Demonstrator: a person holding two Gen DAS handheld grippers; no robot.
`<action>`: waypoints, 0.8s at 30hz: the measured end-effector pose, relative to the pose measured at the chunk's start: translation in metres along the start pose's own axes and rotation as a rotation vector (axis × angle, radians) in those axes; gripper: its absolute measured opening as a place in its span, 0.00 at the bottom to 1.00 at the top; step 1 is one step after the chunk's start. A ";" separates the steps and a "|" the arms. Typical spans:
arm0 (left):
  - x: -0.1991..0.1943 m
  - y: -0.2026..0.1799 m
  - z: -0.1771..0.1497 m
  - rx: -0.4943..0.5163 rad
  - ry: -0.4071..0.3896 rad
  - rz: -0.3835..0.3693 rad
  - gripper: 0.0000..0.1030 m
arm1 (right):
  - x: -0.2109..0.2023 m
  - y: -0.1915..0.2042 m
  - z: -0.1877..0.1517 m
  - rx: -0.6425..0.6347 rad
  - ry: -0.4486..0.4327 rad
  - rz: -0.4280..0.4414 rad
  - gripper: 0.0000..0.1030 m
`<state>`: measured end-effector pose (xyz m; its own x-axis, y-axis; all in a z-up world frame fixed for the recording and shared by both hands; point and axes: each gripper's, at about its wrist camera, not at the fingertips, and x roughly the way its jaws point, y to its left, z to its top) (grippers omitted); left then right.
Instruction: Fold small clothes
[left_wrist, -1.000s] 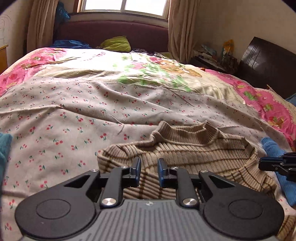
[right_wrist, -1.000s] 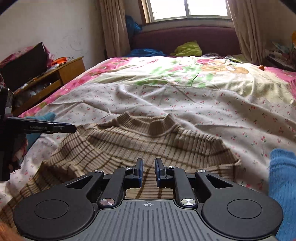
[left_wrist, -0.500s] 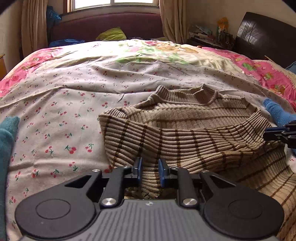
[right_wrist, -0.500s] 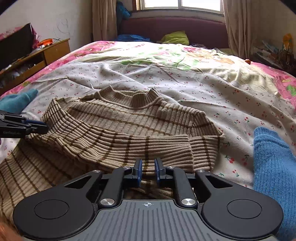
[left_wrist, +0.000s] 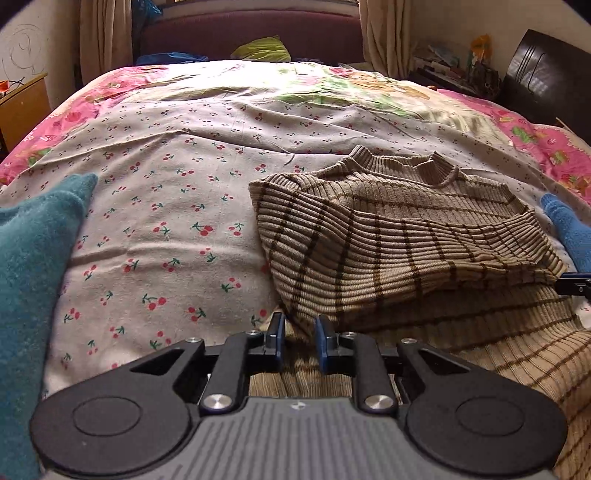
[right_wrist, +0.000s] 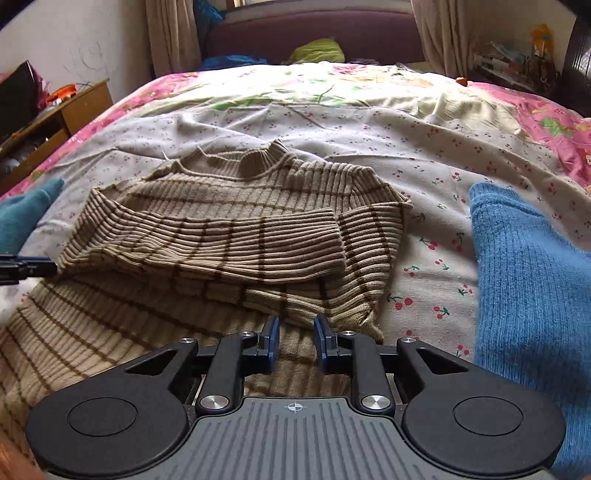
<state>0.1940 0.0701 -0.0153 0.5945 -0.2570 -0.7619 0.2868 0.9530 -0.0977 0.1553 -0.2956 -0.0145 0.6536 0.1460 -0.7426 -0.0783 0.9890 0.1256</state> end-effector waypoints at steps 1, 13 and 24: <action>-0.009 0.000 -0.006 -0.009 0.015 -0.018 0.31 | -0.013 0.003 -0.005 0.001 -0.007 0.023 0.21; -0.103 -0.029 -0.100 -0.051 0.193 -0.114 0.31 | -0.118 0.024 -0.101 0.039 0.220 0.044 0.23; -0.124 -0.032 -0.121 -0.068 0.215 -0.035 0.34 | -0.126 0.017 -0.128 0.137 0.312 0.017 0.24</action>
<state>0.0206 0.0905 0.0048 0.4093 -0.2571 -0.8754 0.2485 0.9546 -0.1642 -0.0253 -0.2939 -0.0030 0.3897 0.1833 -0.9025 0.0289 0.9771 0.2109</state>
